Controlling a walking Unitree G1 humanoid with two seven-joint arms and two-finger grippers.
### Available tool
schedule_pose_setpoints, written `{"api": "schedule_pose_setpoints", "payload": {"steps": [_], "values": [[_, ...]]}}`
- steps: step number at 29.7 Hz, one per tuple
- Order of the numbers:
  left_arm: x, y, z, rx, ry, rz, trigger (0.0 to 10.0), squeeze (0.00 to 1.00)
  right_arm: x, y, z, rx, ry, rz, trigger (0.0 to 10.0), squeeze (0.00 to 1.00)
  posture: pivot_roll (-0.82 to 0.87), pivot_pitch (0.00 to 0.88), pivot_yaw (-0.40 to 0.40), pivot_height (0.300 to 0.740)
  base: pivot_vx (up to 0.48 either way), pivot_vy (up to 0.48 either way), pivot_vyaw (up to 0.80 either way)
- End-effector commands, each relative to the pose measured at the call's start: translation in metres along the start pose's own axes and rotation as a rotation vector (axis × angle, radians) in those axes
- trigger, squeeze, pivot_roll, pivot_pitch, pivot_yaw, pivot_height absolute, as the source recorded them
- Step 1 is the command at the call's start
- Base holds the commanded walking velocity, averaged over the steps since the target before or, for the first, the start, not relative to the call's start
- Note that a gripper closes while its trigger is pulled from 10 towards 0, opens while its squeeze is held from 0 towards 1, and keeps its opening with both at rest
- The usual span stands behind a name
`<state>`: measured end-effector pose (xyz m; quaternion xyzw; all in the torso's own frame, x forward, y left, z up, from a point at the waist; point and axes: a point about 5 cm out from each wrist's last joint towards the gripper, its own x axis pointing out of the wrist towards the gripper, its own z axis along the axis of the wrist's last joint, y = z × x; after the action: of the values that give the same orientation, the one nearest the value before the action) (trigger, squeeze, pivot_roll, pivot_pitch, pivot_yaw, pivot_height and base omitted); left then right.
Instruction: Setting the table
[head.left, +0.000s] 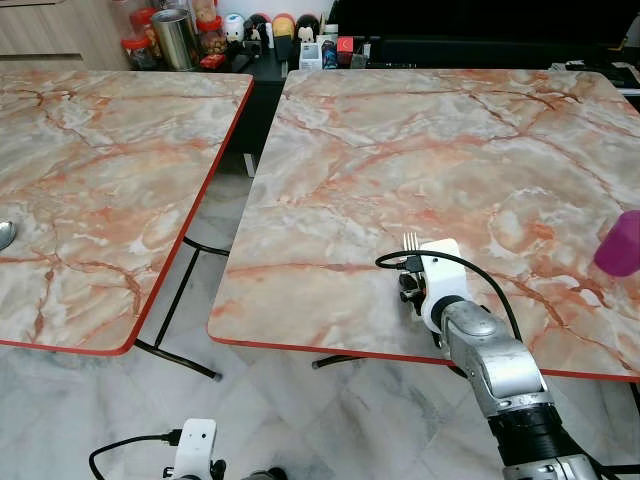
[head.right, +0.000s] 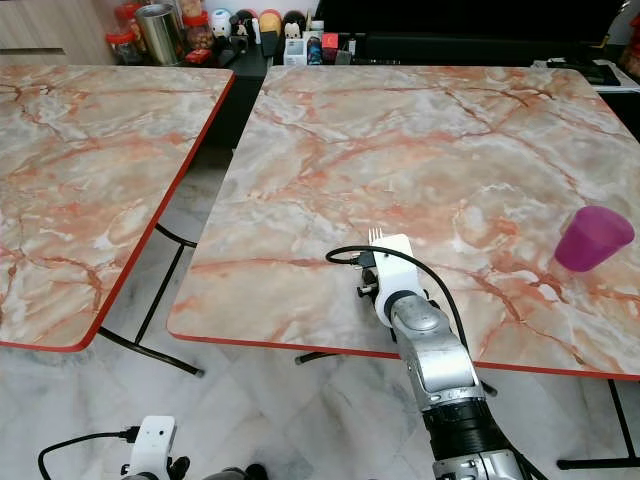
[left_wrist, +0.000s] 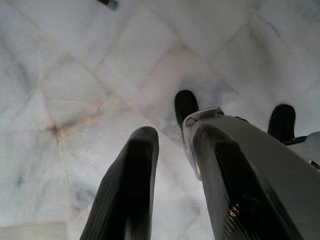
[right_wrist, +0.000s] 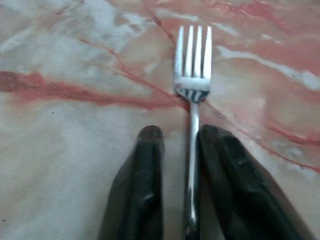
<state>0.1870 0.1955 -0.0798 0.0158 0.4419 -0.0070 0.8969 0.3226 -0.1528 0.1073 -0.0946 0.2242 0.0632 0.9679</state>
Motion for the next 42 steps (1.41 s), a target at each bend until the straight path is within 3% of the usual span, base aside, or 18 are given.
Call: {"api": "schedule_pose_setpoints", "payload": {"steps": [1, 19, 25, 26, 27, 28, 34, 42], "values": [[-0.001, 0.004, -0.005, 0.004, 0.022, 0.002, 10.0, 0.0, -0.001, -0.011, -0.015, -0.013, 0.066, -0.064, 0.0, 0.0, -0.03, 0.143, 0.038, 0.74, 0.0, 0.0, 0.0], [-0.001, 0.006, -0.005, -0.009, 0.053, 0.014, 10.0, 0.0, 0.001, -0.014, -0.006, -0.017, 0.027, -0.072, 0.0, 0.0, -0.03, 0.134, 0.033, 0.74, 0.0, 0.0, 0.0], [0.0, 0.009, -0.001, -0.008, 0.046, 0.024, 10.0, 0.0, 0.002, -0.014, 0.005, -0.011, -0.055, -0.079, 0.0, 0.0, -0.03, 0.124, 0.034, 0.74, 0.0, 0.0, 0.0], [0.0, 0.009, -0.001, -0.008, 0.044, 0.026, 10.0, 0.0, 0.002, -0.013, 0.009, -0.004, -0.08, -0.078, 6.5, 0.0, -0.03, 0.124, 0.034, 0.74, 0.0, 0.0, 0.0], [-0.001, 0.01, -0.002, -0.005, 0.041, 0.031, 10.0, 0.0, 0.001, -0.011, 0.018, 0.021, -0.14, -0.071, 10.0, 0.0, -0.03, 0.117, 0.035, 0.74, 0.0, 0.0, 0.0], [-0.001, 0.011, -0.003, 0.004, 0.043, 0.035, 10.0, 0.0, -0.001, -0.009, 0.029, 0.04, -0.21, -0.07, 10.0, 0.0, -0.03, 0.11, 0.036, 0.74, 0.0, 0.0, 0.0], [-0.002, 0.011, -0.009, -0.002, 0.054, 0.037, 10.0, 0.0, -0.007, -0.009, 0.056, 0.066, -0.384, -0.083, 10.0, 0.0, -0.03, 0.1, 0.037, 0.74, 0.0, 0.0, 0.0], [-0.004, 0.007, -0.018, -0.006, 0.071, 0.038, 10.0, 0.0, -0.013, -0.013, 0.077, 0.107, -0.527, -0.129, 10.0, 0.0, -0.03, 0.081, 0.035, 0.74, 0.0, 0.319, 0.0]]}}
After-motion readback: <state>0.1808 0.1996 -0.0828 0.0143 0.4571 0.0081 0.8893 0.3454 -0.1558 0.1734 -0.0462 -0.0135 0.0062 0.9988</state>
